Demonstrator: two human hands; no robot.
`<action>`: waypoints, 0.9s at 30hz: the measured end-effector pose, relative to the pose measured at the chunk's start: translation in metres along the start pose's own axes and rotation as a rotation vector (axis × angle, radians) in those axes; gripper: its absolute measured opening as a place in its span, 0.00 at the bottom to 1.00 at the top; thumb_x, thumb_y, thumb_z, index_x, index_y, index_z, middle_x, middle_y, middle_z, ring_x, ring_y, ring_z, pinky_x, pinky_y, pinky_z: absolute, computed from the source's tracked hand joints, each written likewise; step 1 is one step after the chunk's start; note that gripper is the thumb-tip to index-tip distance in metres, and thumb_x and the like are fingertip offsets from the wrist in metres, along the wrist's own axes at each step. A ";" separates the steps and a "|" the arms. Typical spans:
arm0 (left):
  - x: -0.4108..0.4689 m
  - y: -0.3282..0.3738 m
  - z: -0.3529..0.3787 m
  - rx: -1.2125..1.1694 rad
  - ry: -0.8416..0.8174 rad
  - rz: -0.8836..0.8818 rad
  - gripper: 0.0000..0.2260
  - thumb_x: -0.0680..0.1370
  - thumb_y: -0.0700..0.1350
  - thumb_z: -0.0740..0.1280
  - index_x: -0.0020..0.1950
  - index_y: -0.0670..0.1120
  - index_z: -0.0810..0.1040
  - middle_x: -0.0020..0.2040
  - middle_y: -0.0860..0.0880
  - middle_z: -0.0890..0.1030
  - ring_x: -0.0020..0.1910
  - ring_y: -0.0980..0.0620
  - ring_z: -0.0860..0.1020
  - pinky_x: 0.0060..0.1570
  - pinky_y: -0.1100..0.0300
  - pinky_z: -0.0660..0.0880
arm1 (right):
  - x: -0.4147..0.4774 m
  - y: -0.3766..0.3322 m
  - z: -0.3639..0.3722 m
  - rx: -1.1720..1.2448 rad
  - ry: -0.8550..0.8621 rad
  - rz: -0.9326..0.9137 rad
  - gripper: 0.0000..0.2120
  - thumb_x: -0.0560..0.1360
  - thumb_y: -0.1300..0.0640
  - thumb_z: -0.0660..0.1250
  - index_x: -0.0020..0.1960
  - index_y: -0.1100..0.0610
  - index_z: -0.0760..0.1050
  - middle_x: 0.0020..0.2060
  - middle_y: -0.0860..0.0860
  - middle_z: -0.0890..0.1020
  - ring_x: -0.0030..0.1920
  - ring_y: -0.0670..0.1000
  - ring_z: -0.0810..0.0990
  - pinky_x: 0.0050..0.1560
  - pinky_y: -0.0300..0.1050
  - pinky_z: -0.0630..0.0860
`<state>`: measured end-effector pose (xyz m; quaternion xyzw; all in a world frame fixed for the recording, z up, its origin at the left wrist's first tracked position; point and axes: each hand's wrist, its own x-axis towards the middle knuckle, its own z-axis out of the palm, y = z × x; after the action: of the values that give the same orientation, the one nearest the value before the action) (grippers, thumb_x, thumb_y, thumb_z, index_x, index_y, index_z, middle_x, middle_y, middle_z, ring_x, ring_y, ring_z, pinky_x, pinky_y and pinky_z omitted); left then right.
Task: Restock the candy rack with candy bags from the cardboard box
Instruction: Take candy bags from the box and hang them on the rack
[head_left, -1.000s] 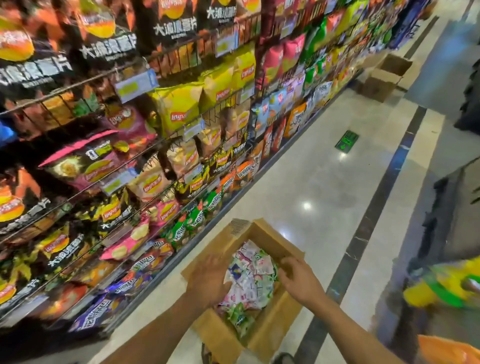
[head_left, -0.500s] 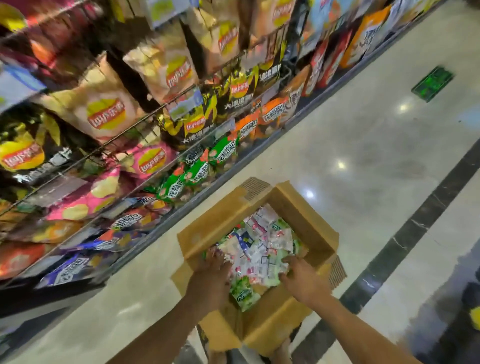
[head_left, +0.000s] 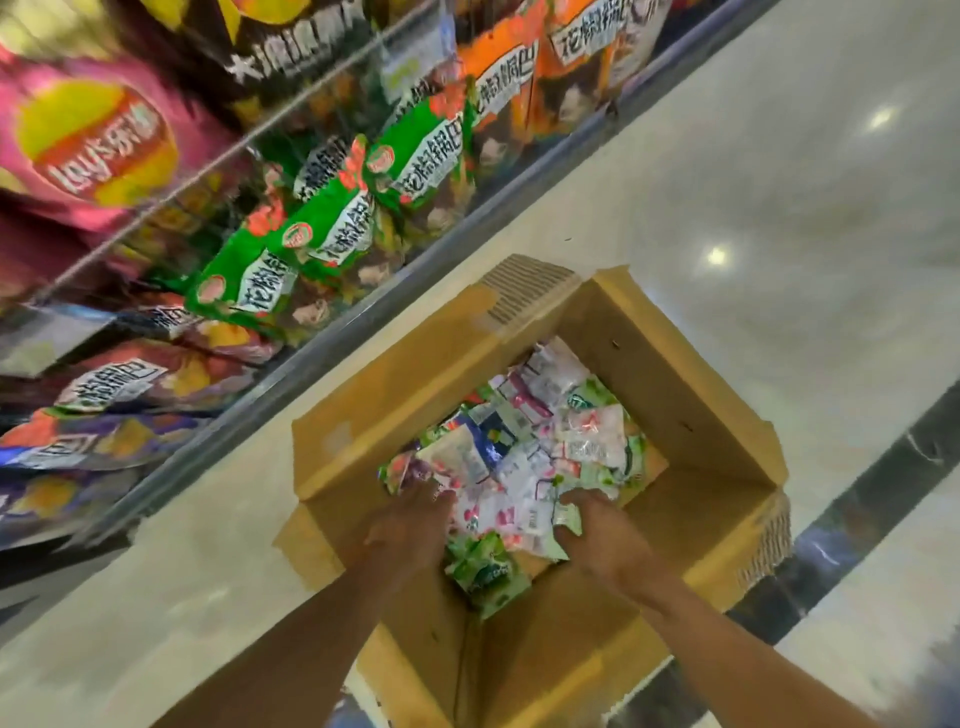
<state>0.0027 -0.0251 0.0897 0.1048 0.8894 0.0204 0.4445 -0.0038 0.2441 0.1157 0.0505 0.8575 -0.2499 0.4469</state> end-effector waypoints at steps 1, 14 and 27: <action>0.013 -0.002 0.008 0.019 -0.004 0.002 0.27 0.83 0.41 0.59 0.82 0.50 0.61 0.83 0.44 0.62 0.82 0.43 0.60 0.78 0.46 0.65 | 0.011 0.006 0.005 0.013 0.019 -0.006 0.23 0.81 0.50 0.65 0.74 0.53 0.71 0.70 0.53 0.75 0.67 0.53 0.76 0.62 0.41 0.71; 0.092 0.003 0.049 0.186 -0.048 -0.139 0.28 0.78 0.43 0.70 0.77 0.47 0.67 0.73 0.45 0.70 0.73 0.42 0.69 0.71 0.45 0.67 | 0.089 0.065 0.001 0.287 0.191 0.230 0.16 0.80 0.54 0.67 0.67 0.52 0.76 0.63 0.52 0.80 0.56 0.52 0.78 0.56 0.44 0.76; 0.072 -0.014 0.034 -0.391 0.260 0.015 0.02 0.85 0.46 0.63 0.55 0.52 0.71 0.44 0.49 0.79 0.45 0.52 0.78 0.50 0.53 0.74 | 0.107 0.057 -0.026 0.301 0.169 0.315 0.24 0.79 0.57 0.68 0.73 0.56 0.69 0.67 0.57 0.77 0.62 0.59 0.79 0.57 0.50 0.78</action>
<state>-0.0149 -0.0259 0.0106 0.0196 0.9175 0.2090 0.3379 -0.0695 0.2915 0.0214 0.2708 0.8264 -0.2970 0.3944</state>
